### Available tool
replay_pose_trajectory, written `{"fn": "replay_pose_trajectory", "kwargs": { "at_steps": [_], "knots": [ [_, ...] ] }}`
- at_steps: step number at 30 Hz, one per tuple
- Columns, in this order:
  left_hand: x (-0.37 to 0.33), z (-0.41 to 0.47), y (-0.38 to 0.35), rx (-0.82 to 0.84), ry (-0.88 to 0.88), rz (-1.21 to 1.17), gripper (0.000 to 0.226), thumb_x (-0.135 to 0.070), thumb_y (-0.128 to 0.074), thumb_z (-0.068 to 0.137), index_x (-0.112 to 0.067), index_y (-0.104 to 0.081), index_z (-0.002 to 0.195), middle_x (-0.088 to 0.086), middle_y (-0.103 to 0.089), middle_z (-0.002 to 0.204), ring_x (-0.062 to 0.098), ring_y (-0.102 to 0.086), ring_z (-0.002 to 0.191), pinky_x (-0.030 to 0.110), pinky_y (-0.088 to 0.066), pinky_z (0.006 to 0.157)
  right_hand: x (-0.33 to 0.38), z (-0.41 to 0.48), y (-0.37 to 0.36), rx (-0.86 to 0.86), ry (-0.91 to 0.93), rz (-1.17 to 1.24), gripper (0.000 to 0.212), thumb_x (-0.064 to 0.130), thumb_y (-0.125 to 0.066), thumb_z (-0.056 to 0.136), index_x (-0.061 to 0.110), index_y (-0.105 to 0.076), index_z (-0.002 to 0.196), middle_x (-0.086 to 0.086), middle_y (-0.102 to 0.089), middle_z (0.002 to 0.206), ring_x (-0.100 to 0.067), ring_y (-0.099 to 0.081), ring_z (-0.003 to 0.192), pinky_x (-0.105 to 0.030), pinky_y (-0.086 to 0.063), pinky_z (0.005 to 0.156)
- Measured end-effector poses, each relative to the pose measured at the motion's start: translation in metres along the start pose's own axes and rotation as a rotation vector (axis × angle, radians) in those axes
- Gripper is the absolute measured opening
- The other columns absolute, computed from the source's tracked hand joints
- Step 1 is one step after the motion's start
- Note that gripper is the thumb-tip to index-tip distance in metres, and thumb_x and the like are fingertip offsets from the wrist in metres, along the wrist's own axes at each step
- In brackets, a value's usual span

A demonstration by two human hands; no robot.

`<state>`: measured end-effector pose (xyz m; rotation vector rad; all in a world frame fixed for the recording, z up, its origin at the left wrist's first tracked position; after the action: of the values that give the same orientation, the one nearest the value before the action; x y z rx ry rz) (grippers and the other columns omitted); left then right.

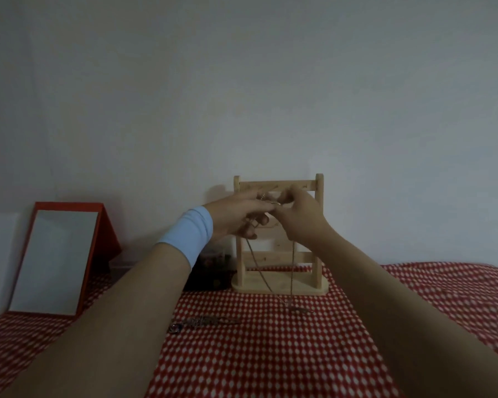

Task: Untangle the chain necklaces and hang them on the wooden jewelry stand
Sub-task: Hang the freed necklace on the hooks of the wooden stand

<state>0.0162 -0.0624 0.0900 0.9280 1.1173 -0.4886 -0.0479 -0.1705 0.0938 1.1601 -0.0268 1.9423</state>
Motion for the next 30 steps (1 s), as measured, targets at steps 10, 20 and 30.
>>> {"fn": "replay_pose_trajectory", "kwargs": {
  "at_steps": [10, 20, 30],
  "knots": [
    [-0.017, 0.008, 0.011, 0.015, 0.001, -0.046, 0.019, -0.028, -0.055, 0.097, -0.012, -0.064, 0.101, -0.003, -0.033, 0.053, 0.015, -0.04, 0.05, 0.024, -0.049, 0.058, -0.003, 0.005, -0.002, 0.473, -0.194, 0.261, 0.025, 0.035, -0.062, 0.099, 0.012, -0.068, 0.104, 0.003, -0.048, 0.07, -0.009, -0.037, 0.052, -0.028, -0.041, 0.055],
    [0.013, 0.005, 0.016, 0.069, -0.003, -0.52, 0.03, -0.029, -0.055, 0.089, -0.012, -0.056, 0.065, 0.004, -0.052, 0.056, 0.027, -0.065, 0.072, 0.044, -0.051, 0.088, -0.03, 0.008, 0.014, 0.356, -0.463, 0.752, 0.048, 0.045, -0.05, 0.095, 0.021, -0.031, 0.059, -0.002, -0.042, 0.064, -0.018, -0.03, 0.053, -0.032, -0.04, 0.059],
    [0.025, 0.025, 0.027, -0.164, -0.099, -0.818, 0.019, -0.014, -0.051, 0.099, -0.009, -0.06, 0.082, 0.006, -0.064, 0.073, 0.025, -0.071, 0.081, 0.046, -0.06, 0.069, -0.04, 0.017, 0.019, 0.298, -0.381, 0.622, 0.015, 0.022, -0.057, 0.102, 0.01, -0.063, 0.096, 0.001, -0.042, 0.066, -0.013, -0.04, 0.054, -0.036, -0.055, 0.073]
  ]
}}
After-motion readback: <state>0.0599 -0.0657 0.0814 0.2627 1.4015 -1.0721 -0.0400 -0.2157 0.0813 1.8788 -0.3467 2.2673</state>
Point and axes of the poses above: each hand's wrist, its own z-axis towards the middle knuckle, its own y-axis out of the back of the hand, x = y × z, the point moved 8 cm from there along z, towards the middle knuckle
